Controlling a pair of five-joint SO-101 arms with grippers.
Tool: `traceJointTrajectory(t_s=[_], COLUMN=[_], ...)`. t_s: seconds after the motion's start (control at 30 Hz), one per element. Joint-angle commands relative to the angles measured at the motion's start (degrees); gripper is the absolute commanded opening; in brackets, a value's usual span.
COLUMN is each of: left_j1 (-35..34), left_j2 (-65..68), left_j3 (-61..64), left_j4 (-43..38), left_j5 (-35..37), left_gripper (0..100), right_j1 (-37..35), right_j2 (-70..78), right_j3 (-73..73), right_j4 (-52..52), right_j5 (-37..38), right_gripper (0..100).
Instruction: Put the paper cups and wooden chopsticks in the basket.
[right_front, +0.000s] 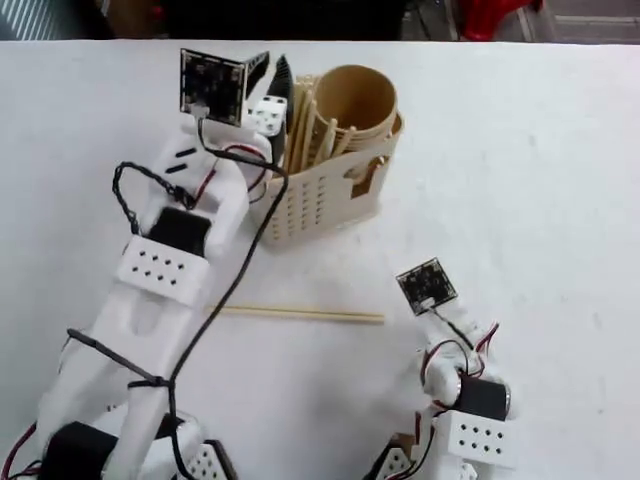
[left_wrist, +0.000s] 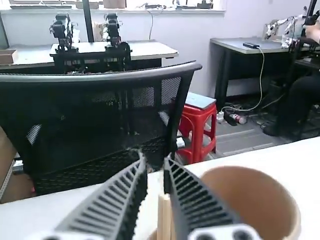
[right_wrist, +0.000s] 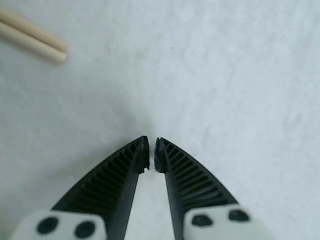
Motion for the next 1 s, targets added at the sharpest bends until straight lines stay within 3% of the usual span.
traceJointTrajectory(t_s=[0.0,0.13,0.27,0.37,0.63,0.73,0.87,0.97], left_j1=[-0.66,-0.66,-0.13,-0.31,-0.13,-0.48,-0.13,-0.13], left_j2=[-5.23,-18.24,-28.44,-26.68,-6.73,1.63,12.53,19.3], left_j3=[-0.97,-0.53,-0.53,0.62,8.88,8.88,8.35,8.35], left_j4=[9.76,29.27,47.56,57.85,57.49,54.42,50.9,47.74], left_j5=[0.26,-2.2,-17.14,-24.97,-43.87,-47.03,-50.02,-52.31], left_gripper=[8,2,3,3,3,4,15,17], right_j1=[0.22,0.22,0.22,0.22,0.22,0.22,0.22,0.22], right_j2=[0.31,0.31,0.31,0.31,0.31,0.31,0.31,0.31], right_j3=[-0.35,-0.35,-0.35,-0.35,-0.26,-0.26,-0.26,-0.26], right_j4=[-1.36,-1.36,-1.36,-1.36,-1.36,-1.36,-1.36,-1.36], right_j5=[0.09,0.09,0.09,0.09,0.09,0.09,0.09,0.09], right_gripper=[3.9,3.9,3.9,3.9,3.9,3.9,3.9,3.9])
